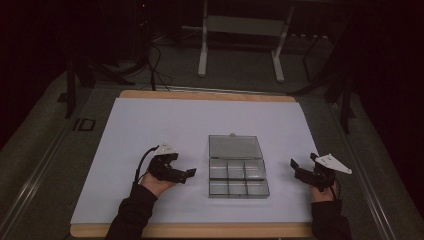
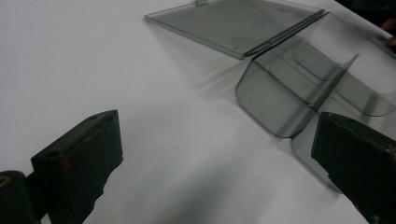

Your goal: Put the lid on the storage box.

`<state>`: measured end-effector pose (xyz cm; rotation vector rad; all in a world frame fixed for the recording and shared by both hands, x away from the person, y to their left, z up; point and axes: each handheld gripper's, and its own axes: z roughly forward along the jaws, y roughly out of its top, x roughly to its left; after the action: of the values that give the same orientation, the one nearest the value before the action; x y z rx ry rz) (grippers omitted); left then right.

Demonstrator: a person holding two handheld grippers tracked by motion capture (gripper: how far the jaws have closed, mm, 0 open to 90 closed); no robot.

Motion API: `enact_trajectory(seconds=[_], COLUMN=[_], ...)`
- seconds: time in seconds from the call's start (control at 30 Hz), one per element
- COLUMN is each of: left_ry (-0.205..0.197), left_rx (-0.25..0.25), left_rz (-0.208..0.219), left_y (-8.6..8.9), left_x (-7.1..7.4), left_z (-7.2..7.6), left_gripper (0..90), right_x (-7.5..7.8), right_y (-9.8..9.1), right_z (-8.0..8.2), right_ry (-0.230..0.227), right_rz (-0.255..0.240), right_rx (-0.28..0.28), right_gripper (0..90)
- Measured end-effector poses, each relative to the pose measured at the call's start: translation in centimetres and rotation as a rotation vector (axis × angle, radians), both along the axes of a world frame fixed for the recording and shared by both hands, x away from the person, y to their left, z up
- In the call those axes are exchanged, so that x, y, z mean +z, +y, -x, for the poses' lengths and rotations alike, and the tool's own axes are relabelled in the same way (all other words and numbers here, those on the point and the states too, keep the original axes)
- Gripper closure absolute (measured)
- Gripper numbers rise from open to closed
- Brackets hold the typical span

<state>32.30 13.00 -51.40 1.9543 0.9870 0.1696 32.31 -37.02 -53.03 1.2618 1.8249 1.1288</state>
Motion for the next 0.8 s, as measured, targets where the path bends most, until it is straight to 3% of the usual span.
enact_trajectory(seconds=[0.17,0.5,0.8], left_ry=[0.024,0.043,0.054], left_rx=[-0.003,-0.019,0.009], left_rz=[0.021,0.003,0.004], left_y=[-0.7,-2.3,-3.7], left_x=[0.2,0.9,1.7], left_z=[-0.6,-1.9,-3.6], left_gripper=[2.7,2.7,2.7], right_x=[0.0,0.0,0.0], right_y=[0.0,0.0,0.1], right_z=[0.0,0.0,0.0], right_ry=[0.000,0.000,0.001], right_rz=[0.000,0.003,0.004], right_rx=[0.000,0.003,0.007], right_gripper=[15.0,15.0,15.0])
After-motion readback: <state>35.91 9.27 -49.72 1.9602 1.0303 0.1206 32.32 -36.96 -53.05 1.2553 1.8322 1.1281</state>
